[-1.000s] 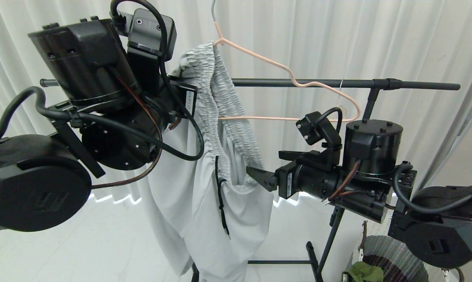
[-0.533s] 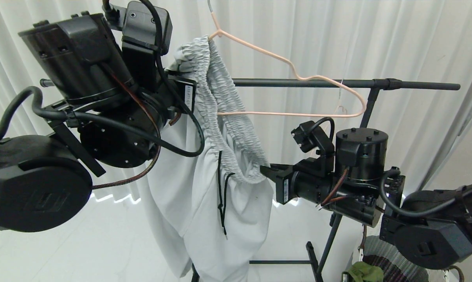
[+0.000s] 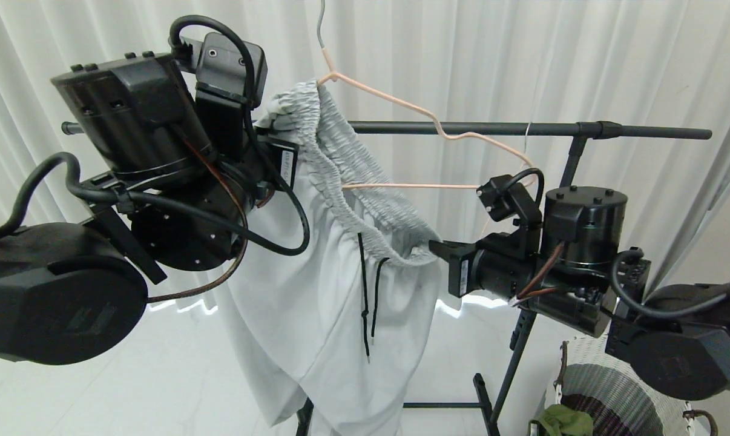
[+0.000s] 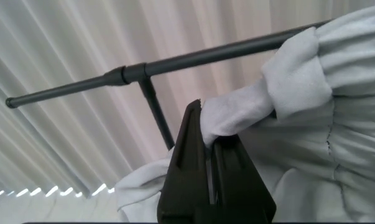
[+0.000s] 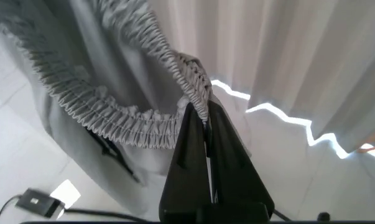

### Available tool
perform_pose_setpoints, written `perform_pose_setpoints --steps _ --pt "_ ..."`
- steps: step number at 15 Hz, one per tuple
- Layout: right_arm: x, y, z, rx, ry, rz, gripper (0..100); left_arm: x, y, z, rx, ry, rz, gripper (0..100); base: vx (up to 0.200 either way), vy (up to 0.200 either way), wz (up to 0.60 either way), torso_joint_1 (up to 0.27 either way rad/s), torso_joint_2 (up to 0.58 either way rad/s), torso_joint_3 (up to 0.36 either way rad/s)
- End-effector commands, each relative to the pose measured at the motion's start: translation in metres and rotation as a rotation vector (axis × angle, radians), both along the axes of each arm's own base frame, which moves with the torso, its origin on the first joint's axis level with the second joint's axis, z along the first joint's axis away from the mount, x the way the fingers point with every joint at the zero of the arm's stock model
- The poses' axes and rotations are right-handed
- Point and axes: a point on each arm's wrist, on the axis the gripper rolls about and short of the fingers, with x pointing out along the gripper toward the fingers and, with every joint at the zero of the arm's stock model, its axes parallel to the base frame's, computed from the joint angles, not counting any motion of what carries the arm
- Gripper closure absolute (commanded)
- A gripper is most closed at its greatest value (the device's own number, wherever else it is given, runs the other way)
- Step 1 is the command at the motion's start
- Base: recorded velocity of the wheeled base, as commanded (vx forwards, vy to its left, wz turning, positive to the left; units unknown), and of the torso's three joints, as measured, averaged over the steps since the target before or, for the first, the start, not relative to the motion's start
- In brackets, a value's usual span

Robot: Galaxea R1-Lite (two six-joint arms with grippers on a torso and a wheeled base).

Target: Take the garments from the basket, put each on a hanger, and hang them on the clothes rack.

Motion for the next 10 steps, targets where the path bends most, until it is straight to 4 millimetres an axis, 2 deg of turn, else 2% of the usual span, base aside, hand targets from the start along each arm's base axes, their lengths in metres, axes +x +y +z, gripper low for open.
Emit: perform_pose_setpoints --steps 1,5,10 --pt "0.003 -0.014 0.012 0.024 -0.026 -0.036 100 0.002 0.004 -0.005 0.006 0.007 0.015 100 0.000 0.000 0.00 0.000 0.00 0.000" --pt "0.012 -0.031 0.020 0.039 -0.047 -0.092 100 0.007 0.018 -0.012 0.060 -0.009 0.072 100 0.000 0.000 0.00 0.000 0.00 0.000" --pt "0.012 -0.038 0.027 0.053 -0.065 -0.108 100 0.012 0.034 -0.019 0.116 -0.025 0.135 100 0.000 0.000 0.00 0.000 0.00 0.000"
